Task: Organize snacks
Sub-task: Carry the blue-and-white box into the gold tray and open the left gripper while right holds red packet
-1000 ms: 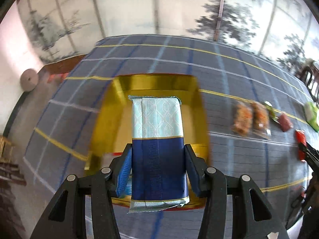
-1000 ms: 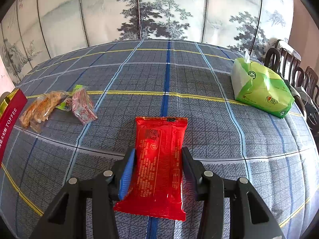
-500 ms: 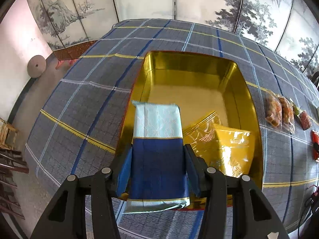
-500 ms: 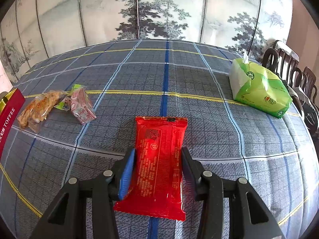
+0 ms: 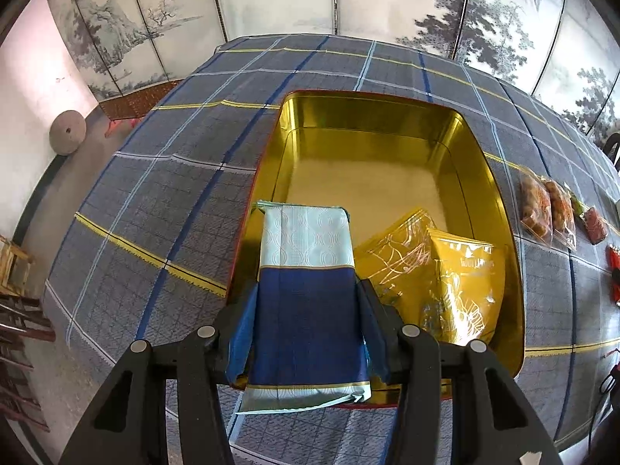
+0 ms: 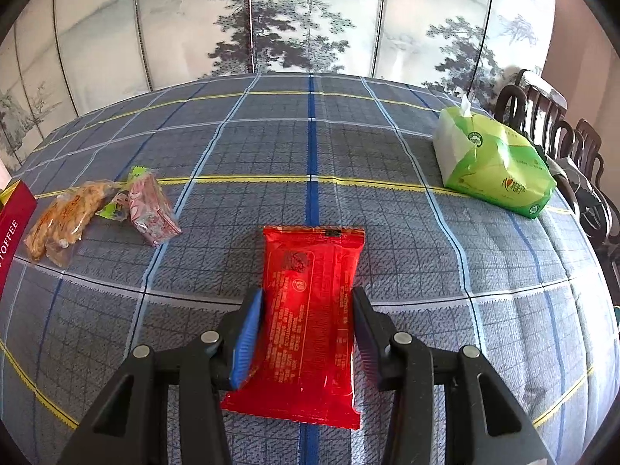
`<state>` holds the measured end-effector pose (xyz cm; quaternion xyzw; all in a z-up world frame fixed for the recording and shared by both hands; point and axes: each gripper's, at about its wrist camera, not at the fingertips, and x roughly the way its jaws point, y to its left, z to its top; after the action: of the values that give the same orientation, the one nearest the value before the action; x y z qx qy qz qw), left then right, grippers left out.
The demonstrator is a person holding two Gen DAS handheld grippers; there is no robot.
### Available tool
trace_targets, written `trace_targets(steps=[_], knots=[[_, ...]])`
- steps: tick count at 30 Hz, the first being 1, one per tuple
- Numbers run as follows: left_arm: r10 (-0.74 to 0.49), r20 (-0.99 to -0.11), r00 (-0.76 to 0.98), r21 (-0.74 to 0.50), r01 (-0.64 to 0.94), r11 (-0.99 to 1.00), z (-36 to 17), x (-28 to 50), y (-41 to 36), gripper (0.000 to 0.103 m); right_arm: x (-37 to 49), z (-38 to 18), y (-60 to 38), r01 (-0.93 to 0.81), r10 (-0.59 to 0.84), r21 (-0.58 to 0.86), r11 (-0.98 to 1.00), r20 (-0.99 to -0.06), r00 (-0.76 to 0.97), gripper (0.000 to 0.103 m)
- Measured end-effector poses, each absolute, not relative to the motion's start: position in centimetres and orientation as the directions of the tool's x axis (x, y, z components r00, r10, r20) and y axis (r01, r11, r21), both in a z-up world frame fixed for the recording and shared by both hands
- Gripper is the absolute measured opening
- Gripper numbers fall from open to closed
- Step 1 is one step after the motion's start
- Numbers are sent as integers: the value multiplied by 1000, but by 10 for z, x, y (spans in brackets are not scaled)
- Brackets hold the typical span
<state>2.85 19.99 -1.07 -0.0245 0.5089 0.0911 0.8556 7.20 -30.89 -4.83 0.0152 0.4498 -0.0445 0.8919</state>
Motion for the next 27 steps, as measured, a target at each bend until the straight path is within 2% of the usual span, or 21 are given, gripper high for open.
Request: trace_targets(steps=[18, 27], knots=[[158, -873, 461, 93, -161, 983, -14, 28, 193, 50, 72, -47, -306, 124, -84, -13, 992, -806, 586, 45], [165, -868, 469, 104, -153, 983, -11, 26, 190, 62, 69, -46, -305, 146, -90, -5, 989, -805, 587, 44]])
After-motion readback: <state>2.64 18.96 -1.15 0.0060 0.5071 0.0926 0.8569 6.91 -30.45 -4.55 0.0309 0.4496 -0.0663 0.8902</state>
